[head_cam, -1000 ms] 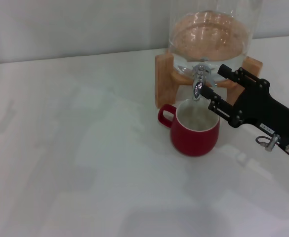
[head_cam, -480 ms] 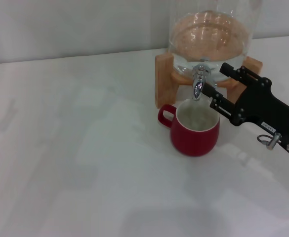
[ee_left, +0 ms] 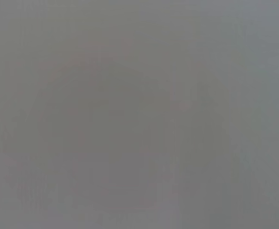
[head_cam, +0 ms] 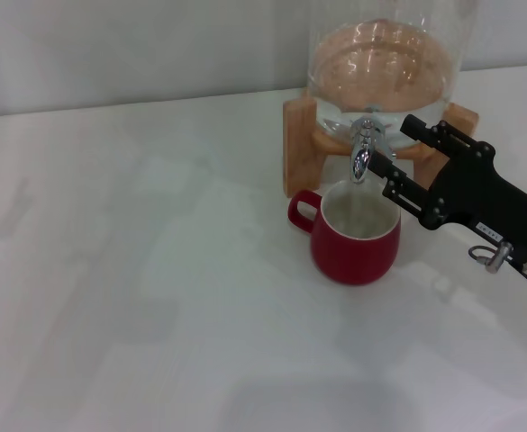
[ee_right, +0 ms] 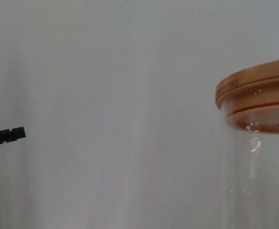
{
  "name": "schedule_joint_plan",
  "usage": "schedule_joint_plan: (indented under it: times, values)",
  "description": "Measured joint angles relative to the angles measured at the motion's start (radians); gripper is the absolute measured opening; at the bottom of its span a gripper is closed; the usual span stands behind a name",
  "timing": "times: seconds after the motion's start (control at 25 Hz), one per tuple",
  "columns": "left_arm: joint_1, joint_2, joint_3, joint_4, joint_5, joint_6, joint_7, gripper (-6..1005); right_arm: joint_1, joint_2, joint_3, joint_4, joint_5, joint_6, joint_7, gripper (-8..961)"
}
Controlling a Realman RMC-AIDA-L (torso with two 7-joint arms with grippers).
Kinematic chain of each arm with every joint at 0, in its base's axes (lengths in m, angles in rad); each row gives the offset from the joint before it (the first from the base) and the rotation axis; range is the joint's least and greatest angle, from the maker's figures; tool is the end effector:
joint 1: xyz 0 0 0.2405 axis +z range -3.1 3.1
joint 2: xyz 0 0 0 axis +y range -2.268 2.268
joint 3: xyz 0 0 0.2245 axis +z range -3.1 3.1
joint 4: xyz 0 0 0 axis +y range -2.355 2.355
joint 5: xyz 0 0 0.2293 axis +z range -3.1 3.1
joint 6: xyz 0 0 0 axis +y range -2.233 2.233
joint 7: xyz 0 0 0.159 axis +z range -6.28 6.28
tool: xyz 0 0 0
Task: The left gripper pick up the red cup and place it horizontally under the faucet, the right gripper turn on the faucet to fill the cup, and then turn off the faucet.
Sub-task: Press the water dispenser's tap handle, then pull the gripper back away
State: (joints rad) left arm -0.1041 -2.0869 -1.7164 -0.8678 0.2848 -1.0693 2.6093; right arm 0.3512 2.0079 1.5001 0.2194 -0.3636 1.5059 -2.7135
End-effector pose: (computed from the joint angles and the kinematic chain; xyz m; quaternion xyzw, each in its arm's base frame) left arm -0.2472 0.3496 0.0892 -0.6714 -0.1265 -0.4369 0.5851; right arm 0.2684 0.3032 -0.0035 -0.8088 0.0789 0.4079 0.4163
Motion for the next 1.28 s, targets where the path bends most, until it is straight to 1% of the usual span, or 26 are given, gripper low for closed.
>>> schedule_joint_plan:
  times: [1.28]
  values:
    - [-0.002,0.001,0.001,-0.002,-0.003,-0.002,0.0,885,0.003,-0.001,0.003,0.0,0.0,-0.007,0.0,616]
